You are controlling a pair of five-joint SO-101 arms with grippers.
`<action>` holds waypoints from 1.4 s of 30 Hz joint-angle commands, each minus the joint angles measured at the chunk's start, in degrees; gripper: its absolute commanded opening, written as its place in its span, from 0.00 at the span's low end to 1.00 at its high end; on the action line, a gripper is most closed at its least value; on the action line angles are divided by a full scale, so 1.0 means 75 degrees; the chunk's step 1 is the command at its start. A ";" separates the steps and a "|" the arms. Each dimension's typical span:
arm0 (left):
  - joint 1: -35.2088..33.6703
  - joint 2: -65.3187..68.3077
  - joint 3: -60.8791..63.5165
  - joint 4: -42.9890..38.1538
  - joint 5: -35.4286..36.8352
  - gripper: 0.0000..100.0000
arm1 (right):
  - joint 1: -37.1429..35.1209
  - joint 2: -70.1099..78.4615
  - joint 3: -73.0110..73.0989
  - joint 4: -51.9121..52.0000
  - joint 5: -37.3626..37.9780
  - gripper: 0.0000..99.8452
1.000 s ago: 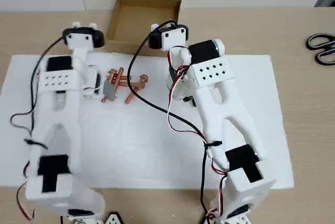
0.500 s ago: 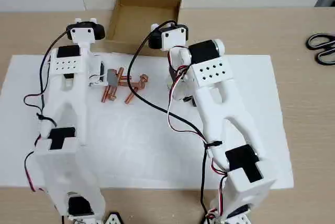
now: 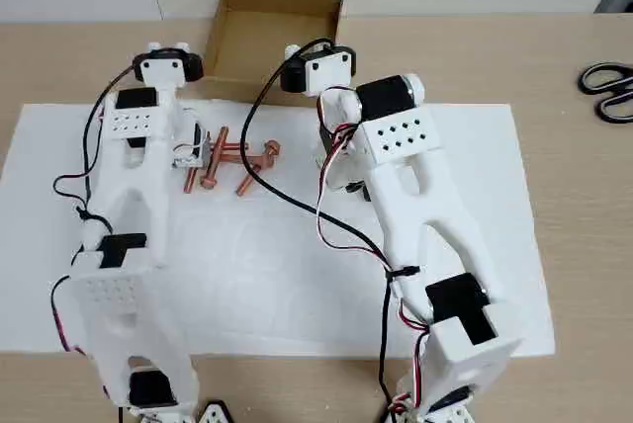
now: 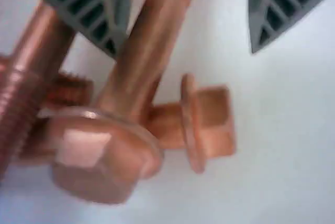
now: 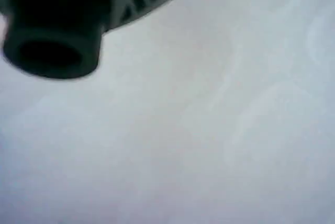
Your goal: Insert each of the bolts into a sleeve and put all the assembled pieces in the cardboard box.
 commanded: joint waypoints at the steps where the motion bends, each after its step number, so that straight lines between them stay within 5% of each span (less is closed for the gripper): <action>1: 0.0023 0.0012 -0.0299 -0.0188 0.0035 0.15 | 0.0100 -0.0498 -0.0340 0.0064 0.0012 0.00; 8: 0.0070 0.0141 -0.0299 -0.0141 0.0000 0.14 | 0.0100 -0.0498 -0.0328 0.0064 0.0012 0.00; 15: 0.0070 0.0094 -0.0299 -0.0129 0.0000 0.00 | 0.0100 -0.0498 -0.0328 0.0064 0.0012 0.00; 19: 0.0082 0.0094 -0.0334 0.0012 0.0000 0.01 | 0.0100 -0.0498 -0.0328 0.0064 0.0012 0.00; 30: 0.0821 0.0082 -0.3640 0.3024 -0.0023 0.01 | 0.0100 -0.0498 -0.0328 0.0041 0.0023 0.00; 33: 0.0914 -0.0012 -0.4097 0.3153 -0.0012 0.01 | 0.0111 -0.0498 -0.0328 0.0041 0.0035 0.00; 42: 0.1032 -0.3376 -0.1354 0.3141 -0.0375 0.01 | 0.0123 -0.0486 -0.0328 0.0029 0.0047 0.00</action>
